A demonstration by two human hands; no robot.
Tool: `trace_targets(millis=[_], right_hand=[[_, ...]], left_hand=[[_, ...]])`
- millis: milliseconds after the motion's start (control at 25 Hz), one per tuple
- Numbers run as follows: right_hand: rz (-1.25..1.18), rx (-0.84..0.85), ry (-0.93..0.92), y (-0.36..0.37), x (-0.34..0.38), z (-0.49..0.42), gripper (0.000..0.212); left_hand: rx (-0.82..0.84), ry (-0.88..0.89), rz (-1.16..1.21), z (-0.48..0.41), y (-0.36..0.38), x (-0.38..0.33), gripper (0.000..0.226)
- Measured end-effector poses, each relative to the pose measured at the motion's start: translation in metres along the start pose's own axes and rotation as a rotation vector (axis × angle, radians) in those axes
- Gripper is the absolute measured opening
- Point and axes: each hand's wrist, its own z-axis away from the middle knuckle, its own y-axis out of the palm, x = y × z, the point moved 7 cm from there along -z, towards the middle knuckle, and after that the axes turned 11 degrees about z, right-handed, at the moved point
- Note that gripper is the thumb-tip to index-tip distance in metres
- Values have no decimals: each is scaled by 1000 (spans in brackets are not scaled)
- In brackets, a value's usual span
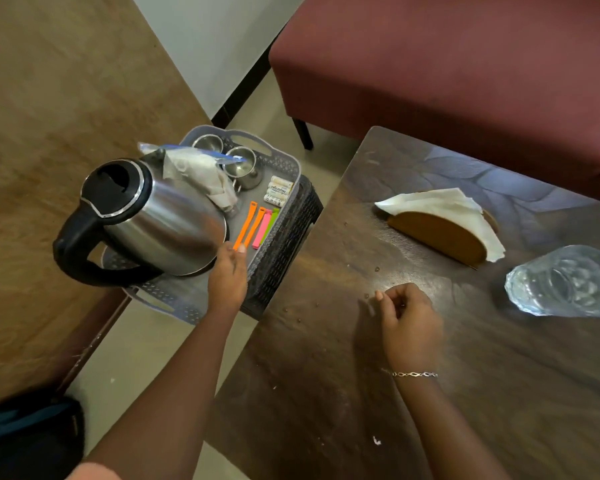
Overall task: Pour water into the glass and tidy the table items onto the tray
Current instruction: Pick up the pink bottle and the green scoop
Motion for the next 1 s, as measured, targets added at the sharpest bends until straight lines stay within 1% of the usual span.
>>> trace_targets(millis=[80, 160, 240, 280, 360, 440, 600, 680, 840, 1000], right_hand=[[41, -2, -36, -11, -4, 3, 12], [124, 6, -123, -25, -8, 8, 21], [215, 1, -235, -44, -16, 16, 31], [269, -14, -281, -55, -24, 21, 36], [390, -38, -336, -75, -48, 31, 45], [471, -37, -356, -92, -75, 41, 51], [555, -44, -287, -139, -151, 57, 55], [576, -64, -224, -165, -194, 66, 55], [588, -107, -65, -220, -275, 84, 56], [552, -176, 90, -274, -354, 101, 55]], left_hand=[[-17, 181, -148, 23, 3, -20, 47], [0, 332, -253, 56, 15, -39, 53], [43, 386, -297, 96, 33, -52, 59], [69, 401, -308, 118, 44, -58, 65], [124, 458, -362, 161, 72, -69, 78], [206, 499, -425, 198, 102, -74, 80], [430, 602, -548, 278, 174, -87, 79], [507, 682, -594, 316, 209, -98, 77], [617, 818, -597, 385, 275, -122, 67], [687, 923, -572, 454, 333, -153, 63]])
